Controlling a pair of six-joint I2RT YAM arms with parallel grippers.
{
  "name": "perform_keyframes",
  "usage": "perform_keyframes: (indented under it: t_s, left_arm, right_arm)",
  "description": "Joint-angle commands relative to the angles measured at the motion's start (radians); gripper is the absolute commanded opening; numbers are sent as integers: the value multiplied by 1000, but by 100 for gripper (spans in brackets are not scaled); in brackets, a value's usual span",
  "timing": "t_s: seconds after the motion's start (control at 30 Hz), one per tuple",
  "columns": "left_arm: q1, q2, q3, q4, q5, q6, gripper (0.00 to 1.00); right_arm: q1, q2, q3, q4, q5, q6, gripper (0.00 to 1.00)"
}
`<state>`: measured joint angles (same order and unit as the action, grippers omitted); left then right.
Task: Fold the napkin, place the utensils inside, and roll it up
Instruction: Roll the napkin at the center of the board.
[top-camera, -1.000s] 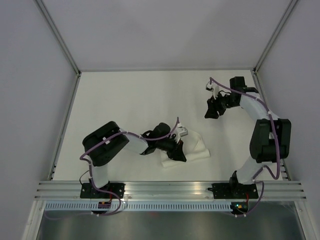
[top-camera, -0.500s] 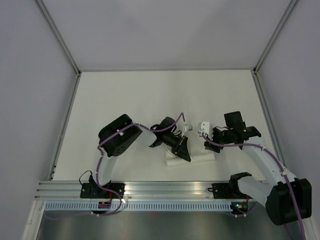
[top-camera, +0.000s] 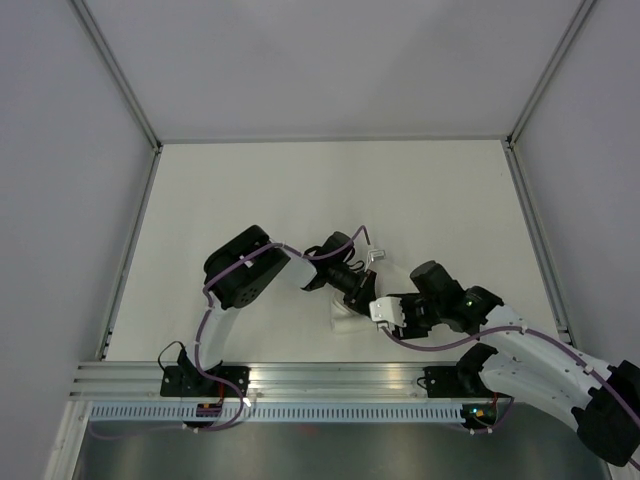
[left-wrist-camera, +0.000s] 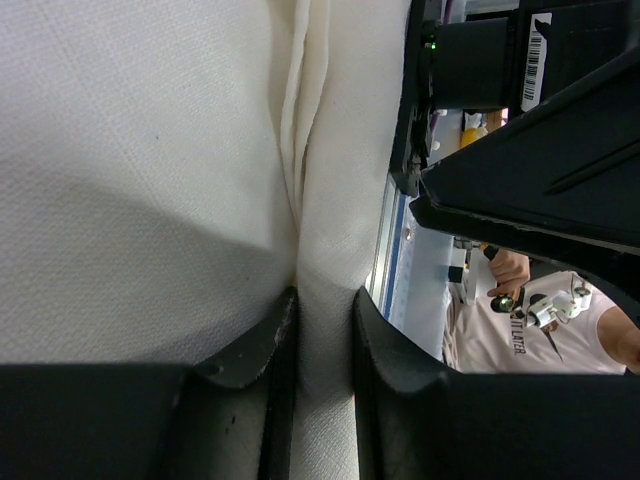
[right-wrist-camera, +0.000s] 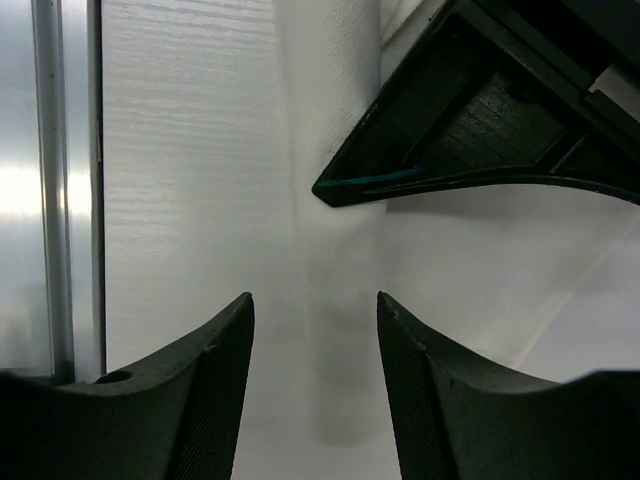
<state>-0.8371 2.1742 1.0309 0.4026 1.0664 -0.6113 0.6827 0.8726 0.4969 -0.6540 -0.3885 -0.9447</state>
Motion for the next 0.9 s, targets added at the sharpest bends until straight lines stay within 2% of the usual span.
perform_keyframes:
  t_s: [0.0,0.17,0.37,0.7,0.87]
  left_arm:
    - [-2,88,-51,-176,-194,1,3]
    - [-2,81,-43,-194,-189,1,3]
    - [-2,76,-48,-200,-186,1,3]
    - [-2,85,-49,-197,-178,-11,3]
    - [-2,95,-35,-191,-157,-27,3]
  right_arm:
    - [43,-23,-1,65,126,61,59]
    - [106,-33,-72,157,226,84,58]
    - [158,-1,-89,178,230,84,58]
    - [253,-37,-164,319,330,107,56]
    - [294,3,-188,362,372,112,53]
